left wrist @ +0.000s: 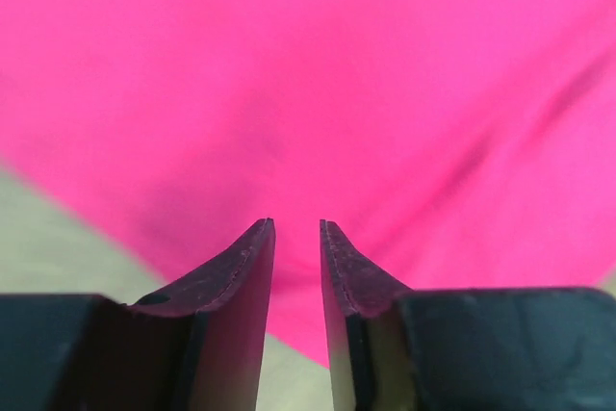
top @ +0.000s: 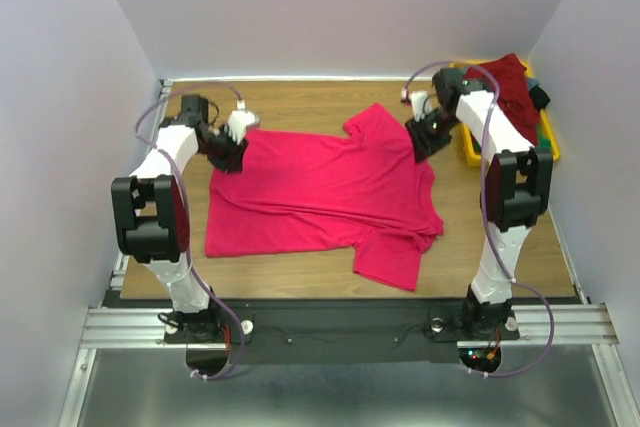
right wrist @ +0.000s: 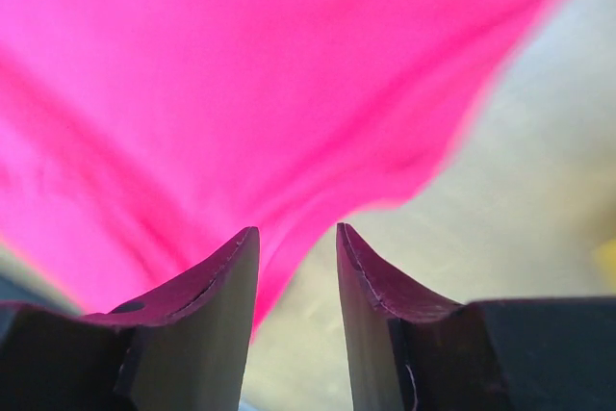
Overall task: Fold and stack the t-shirts
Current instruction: Flatten the tshirt out
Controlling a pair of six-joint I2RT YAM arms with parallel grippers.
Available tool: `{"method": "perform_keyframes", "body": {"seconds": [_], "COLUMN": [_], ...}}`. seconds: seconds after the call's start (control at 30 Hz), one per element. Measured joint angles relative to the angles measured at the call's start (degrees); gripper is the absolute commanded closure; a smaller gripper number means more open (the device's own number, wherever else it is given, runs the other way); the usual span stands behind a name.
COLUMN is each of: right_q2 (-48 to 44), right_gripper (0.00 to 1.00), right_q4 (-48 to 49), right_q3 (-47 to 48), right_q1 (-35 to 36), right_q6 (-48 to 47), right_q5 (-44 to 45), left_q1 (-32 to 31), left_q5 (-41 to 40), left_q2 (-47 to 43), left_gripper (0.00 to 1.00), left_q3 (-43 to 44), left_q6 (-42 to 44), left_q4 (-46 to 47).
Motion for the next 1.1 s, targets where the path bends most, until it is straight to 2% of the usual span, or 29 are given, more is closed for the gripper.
{"method": "perform_keyframes", "body": {"seconds": [0.07,0.2,0.4,0.6,0.73,0.87,0.93,1.1], "right_q2": [3.9,12.7,23.5,24.9,28.6,33.9,35.9,37.7], "right_gripper": [0.58,0.61,0.64,0.66,0.67,0.67,0.66,0.62], "right_q4": [1.7,3.8,6.2,9.0,9.8,12.3,13.9,20.1], "right_q3": [8.1,18.6,22.4,23.7,30.1,38.8,42.2,43.9], "right_q1": [-0.7,-1.2,-1.2,-1.2,-1.2,-1.0,-1.0,-1.0], "right_q6": [1.9,5.4,8.9,11.3,13.2,14.2,14.4,14.6], "right_q5": [0.0,1.9,4.5,7.9,11.8,15.8,17.4,21.6], "left_q1": [0.3,0.5,0.6,0.7,0.7,0.7,0.7,0.7], "left_q5": [1.9,2.6,-0.2,-4.2,-6.6,-8.2,-9.2,-10.3], "left_q2": [0.8,2.8,9.8,16.5,20.7,25.7,30.0,38.5], "left_gripper": [0.60,0.60,0.60,0.62,0.64,0.67,0.68,0.68], "left_q3": [6.5,13.2,15.0,15.0,17.4,24.0,30.4,44.6], "left_q6": [-2.6,-7.9,-14.2,-18.7,-21.8,-23.8,-24.5,-25.9], "left_q4": [2.1,6.7,12.0,14.6,15.7,16.0,15.1,12.9]}}
